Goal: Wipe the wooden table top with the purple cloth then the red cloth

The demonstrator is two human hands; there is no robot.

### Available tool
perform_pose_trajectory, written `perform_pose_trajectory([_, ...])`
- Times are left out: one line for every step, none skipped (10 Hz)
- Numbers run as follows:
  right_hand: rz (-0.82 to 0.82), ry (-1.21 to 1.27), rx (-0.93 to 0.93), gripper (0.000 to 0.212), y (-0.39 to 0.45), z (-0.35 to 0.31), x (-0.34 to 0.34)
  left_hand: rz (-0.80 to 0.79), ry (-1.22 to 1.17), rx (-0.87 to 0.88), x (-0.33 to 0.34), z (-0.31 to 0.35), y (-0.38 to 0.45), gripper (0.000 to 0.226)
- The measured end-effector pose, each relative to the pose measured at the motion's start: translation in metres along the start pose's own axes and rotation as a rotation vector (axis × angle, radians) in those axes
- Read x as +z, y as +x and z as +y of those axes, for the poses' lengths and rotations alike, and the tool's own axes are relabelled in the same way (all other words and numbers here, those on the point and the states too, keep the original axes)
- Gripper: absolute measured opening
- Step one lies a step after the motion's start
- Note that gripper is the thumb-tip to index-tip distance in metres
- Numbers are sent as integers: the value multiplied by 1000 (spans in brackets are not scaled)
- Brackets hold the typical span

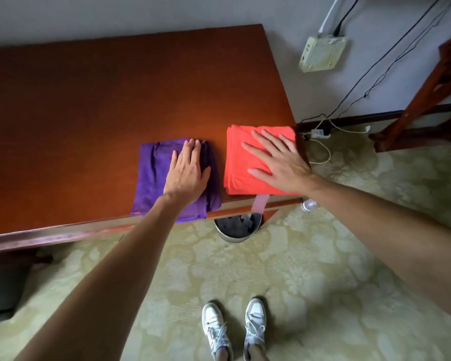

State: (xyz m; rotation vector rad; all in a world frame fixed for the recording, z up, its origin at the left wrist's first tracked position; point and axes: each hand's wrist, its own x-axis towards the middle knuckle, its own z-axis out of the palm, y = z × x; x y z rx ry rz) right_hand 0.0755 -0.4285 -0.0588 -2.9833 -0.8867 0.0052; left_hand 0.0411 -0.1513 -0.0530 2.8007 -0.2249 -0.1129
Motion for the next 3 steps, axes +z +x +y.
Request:
perform_pose_trajectory([-52,68,80,70,-5,-13,-5,-38,-75,-60,-14,15,-22,66])
perform_pose_trajectory([48,364,251,54,-37,-56,-14,-139,-125,-16,-27,25,-67,70])
perform_pose_trajectory([207,604,346,47,-81,-91,-21,-164,-211,22,-27,23,-101,77])
